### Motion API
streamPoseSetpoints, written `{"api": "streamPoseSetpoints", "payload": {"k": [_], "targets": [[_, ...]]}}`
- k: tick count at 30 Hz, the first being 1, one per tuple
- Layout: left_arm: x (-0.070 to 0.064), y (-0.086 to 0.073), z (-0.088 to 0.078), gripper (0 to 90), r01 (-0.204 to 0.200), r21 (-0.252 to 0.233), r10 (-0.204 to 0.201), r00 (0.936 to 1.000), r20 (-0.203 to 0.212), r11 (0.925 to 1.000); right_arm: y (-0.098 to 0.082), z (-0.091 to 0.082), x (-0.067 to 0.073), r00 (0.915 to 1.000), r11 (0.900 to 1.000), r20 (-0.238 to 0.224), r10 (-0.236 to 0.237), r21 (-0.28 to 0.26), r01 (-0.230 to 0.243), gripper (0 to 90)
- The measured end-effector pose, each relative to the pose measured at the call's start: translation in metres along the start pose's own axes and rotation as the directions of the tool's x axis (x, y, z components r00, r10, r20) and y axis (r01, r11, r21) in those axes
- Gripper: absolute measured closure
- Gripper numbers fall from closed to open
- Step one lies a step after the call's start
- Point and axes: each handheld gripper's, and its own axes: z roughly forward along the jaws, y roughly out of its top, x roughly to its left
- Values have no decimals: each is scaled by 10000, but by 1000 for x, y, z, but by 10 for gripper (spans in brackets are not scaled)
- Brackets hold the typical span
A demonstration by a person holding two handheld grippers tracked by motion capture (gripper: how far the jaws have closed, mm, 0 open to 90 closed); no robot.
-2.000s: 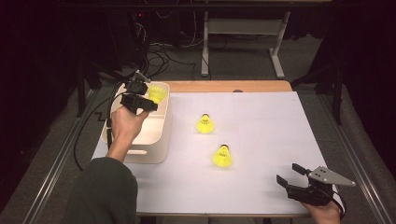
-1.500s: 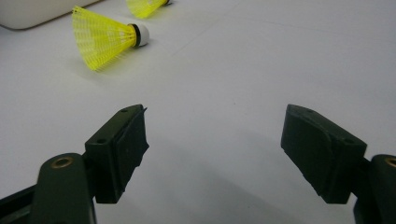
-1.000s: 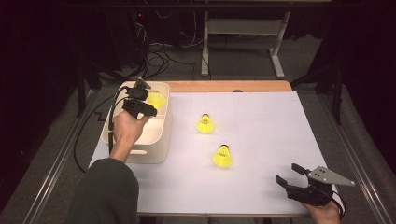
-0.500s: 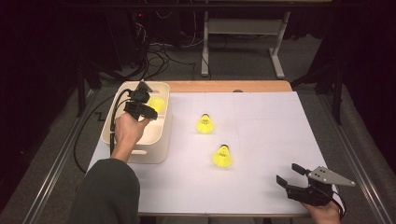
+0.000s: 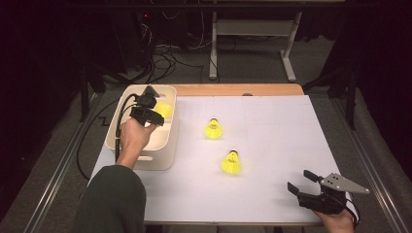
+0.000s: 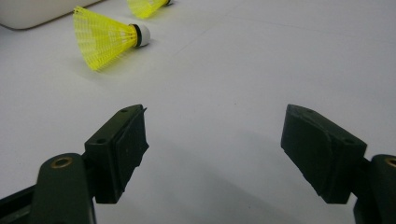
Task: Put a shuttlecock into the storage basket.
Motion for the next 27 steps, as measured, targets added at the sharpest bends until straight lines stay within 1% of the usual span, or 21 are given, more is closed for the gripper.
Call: {"api": "streamPoseSetpoints", "payload": {"k": [4,9,12,19,22,24,27], "targets": [[0,0,-1,620,-34,-13,34,10000,3,10000,0,0,0,10000,10000,3,-3,1,3,228],[0,-1,-4,497,-66,-170,67,10000,70,9998,0,0,0,10000,10000,1,-4,-1,4,228],[0,-2,-6,444,-64,-308,67,10000,74,9995,0,0,0,10000,10000,1,-24,-1,24,228],[-2,-5,-15,393,-172,-907,181,9998,98,9957,0,0,0,10000,10000,1,-19,4,19,228],[-3,-6,-18,376,-231,-1081,240,9997,69,9939,0,0,0,10000,10000,6,-16,1,16,228],[-4,-6,-19,378,-248,-1162,269,9995,165,9929,0,0,0,10000,10000,7,-13,6,13,228],[-5,-7,-21,376,-346,-1239,368,9992,155,9917,0,0,0,10000,10000,6,-28,13,28,228]]}}
